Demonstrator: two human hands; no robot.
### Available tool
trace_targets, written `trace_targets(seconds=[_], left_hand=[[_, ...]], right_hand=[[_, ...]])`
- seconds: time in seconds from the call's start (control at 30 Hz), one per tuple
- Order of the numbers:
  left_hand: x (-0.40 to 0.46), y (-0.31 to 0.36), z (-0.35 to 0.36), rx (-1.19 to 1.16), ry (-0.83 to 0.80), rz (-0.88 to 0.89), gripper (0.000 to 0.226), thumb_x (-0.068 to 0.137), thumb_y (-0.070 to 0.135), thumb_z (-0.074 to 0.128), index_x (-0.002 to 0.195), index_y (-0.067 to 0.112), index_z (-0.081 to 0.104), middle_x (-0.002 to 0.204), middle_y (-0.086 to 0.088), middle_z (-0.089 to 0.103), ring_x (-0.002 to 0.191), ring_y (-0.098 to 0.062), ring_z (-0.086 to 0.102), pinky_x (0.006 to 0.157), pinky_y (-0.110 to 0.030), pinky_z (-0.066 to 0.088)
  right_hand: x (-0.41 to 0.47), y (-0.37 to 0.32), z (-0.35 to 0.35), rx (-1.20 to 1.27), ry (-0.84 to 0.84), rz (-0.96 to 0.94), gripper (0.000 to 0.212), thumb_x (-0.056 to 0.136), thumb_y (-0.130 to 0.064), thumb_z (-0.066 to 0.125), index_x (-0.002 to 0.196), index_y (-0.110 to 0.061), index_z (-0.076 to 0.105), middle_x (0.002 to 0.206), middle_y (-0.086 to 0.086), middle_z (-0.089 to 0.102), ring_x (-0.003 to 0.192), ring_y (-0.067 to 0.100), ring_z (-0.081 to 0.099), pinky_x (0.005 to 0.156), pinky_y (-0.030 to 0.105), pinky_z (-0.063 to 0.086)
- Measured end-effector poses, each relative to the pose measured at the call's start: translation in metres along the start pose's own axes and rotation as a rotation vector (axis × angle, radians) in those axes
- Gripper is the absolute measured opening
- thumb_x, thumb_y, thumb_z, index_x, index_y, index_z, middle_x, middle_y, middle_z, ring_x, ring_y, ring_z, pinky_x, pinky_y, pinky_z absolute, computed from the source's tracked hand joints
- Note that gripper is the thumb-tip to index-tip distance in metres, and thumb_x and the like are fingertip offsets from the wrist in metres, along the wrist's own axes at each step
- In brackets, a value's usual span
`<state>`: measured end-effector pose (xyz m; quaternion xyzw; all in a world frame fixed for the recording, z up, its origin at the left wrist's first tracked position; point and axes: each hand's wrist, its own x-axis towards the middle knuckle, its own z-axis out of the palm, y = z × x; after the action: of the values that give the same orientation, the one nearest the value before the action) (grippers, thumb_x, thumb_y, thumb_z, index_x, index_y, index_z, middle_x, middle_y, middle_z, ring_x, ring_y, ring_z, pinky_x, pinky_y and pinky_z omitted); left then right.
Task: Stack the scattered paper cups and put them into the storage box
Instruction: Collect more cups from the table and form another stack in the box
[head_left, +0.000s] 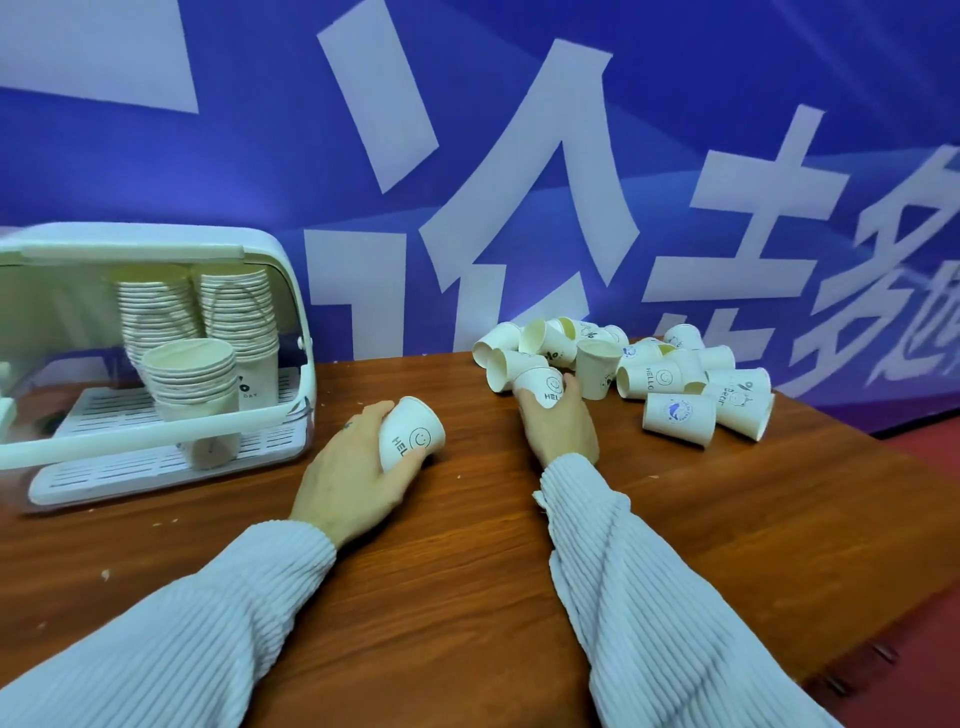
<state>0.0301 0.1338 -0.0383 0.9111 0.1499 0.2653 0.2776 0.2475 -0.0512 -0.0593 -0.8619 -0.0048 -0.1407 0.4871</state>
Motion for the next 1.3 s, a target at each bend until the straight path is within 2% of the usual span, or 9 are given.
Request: trace_targets(seconds=[0.13, 0.27, 0.4, 0.57, 0.63, 0.77, 0.87, 0.93, 1.3], left_hand=[[-0.005, 0.005, -0.005, -0.105, 0.039, -0.009, 0.068, 0.088, 0.057, 0.065, 0.147, 0.033, 0.040, 0.131, 0.007, 0.058, 0.108, -0.019, 0.063, 0.089, -0.037, 0.051], [-0.006, 0.014, -0.020, -0.310, 0.133, -0.024, 0.081, 0.085, 0.053, 0.073, 0.152, 0.033, 0.032, 0.146, 0.006, 0.048, 0.124, -0.016, 0.055, 0.103, -0.040, 0.049], [-0.005, 0.015, -0.045, -0.460, 0.270, -0.086, 0.091, 0.084, 0.043, 0.079, 0.156, 0.029, 0.026, 0.153, 0.001, 0.039, 0.134, -0.019, 0.047, 0.110, -0.046, 0.047], [-0.013, -0.001, -0.082, -0.482, 0.387, -0.133, 0.084, 0.083, 0.035, 0.081, 0.151, 0.025, 0.033, 0.144, -0.002, 0.047, 0.124, -0.019, 0.053, 0.105, -0.047, 0.051], [-0.017, -0.010, -0.099, -0.497, 0.437, -0.144, 0.083, 0.083, 0.034, 0.081, 0.150, 0.026, 0.033, 0.145, -0.001, 0.047, 0.123, -0.017, 0.054, 0.102, -0.042, 0.054], [-0.028, -0.030, -0.136, -0.489, 0.616, -0.172, 0.080, 0.086, 0.026, 0.080, 0.150, 0.023, 0.033, 0.143, 0.005, 0.043, 0.126, -0.010, 0.047, 0.092, -0.005, 0.043], [-0.032, -0.050, -0.158, -0.457, 0.724, -0.216, 0.081, 0.084, 0.035, 0.080, 0.150, 0.022, 0.034, 0.143, 0.004, 0.044, 0.130, -0.019, 0.049, 0.109, -0.035, 0.046], [-0.035, -0.060, -0.167, -0.462, 0.751, -0.243, 0.085, 0.078, 0.044, 0.078, 0.148, 0.023, 0.035, 0.143, 0.002, 0.046, 0.128, -0.020, 0.051, 0.108, -0.046, 0.047], [-0.042, -0.084, -0.177, -0.482, 0.711, -0.264, 0.080, 0.083, 0.030, 0.081, 0.147, 0.029, 0.033, 0.137, 0.001, 0.055, 0.121, -0.018, 0.057, 0.104, -0.047, 0.051]], right_hand=[[-0.057, -0.045, -0.037, 0.243, -0.126, 0.017, 0.085, 0.087, -0.058, 0.063, 0.159, -0.036, 0.024, 0.144, -0.001, 0.055, 0.127, 0.027, 0.056, 0.105, 0.050, 0.049], [-0.075, -0.067, -0.039, 0.466, -0.167, -0.096, 0.075, 0.090, -0.033, 0.077, 0.153, -0.031, 0.036, 0.144, -0.003, 0.051, 0.131, 0.019, 0.051, 0.110, 0.042, 0.048], [-0.099, -0.089, -0.030, 0.540, -0.300, -0.181, 0.070, 0.088, -0.027, 0.081, 0.145, -0.038, 0.040, 0.126, -0.013, 0.055, 0.119, 0.011, 0.056, 0.104, 0.046, 0.055], [-0.129, -0.119, -0.014, 0.539, -0.435, -0.292, 0.092, 0.087, -0.024, 0.083, 0.160, -0.033, 0.028, 0.146, -0.009, 0.047, 0.133, 0.015, 0.049, 0.110, 0.039, 0.049], [-0.141, -0.137, -0.008, 0.538, -0.461, -0.336, 0.094, 0.088, -0.023, 0.083, 0.162, -0.030, 0.026, 0.148, -0.011, 0.044, 0.132, 0.011, 0.046, 0.106, 0.032, 0.045], [-0.161, -0.183, 0.008, 0.532, -0.502, -0.442, 0.087, 0.088, -0.028, 0.082, 0.160, -0.025, 0.033, 0.153, -0.005, 0.047, 0.132, 0.011, 0.047, 0.111, 0.034, 0.046], [-0.174, -0.223, 0.026, 0.518, -0.523, -0.521, 0.086, 0.087, -0.035, 0.082, 0.158, -0.024, 0.036, 0.151, -0.003, 0.051, 0.134, 0.015, 0.050, 0.113, 0.039, 0.045], [-0.182, -0.246, 0.040, 0.489, -0.539, -0.569, 0.087, 0.085, -0.037, 0.083, 0.158, -0.022, 0.036, 0.152, -0.001, 0.052, 0.136, 0.018, 0.050, 0.114, 0.041, 0.044], [-0.189, -0.252, 0.083, 0.010, -0.870, -0.666, 0.083, 0.092, -0.047, 0.074, 0.159, -0.018, 0.034, 0.160, 0.008, 0.040, 0.139, 0.024, 0.047, 0.114, 0.038, 0.039]])
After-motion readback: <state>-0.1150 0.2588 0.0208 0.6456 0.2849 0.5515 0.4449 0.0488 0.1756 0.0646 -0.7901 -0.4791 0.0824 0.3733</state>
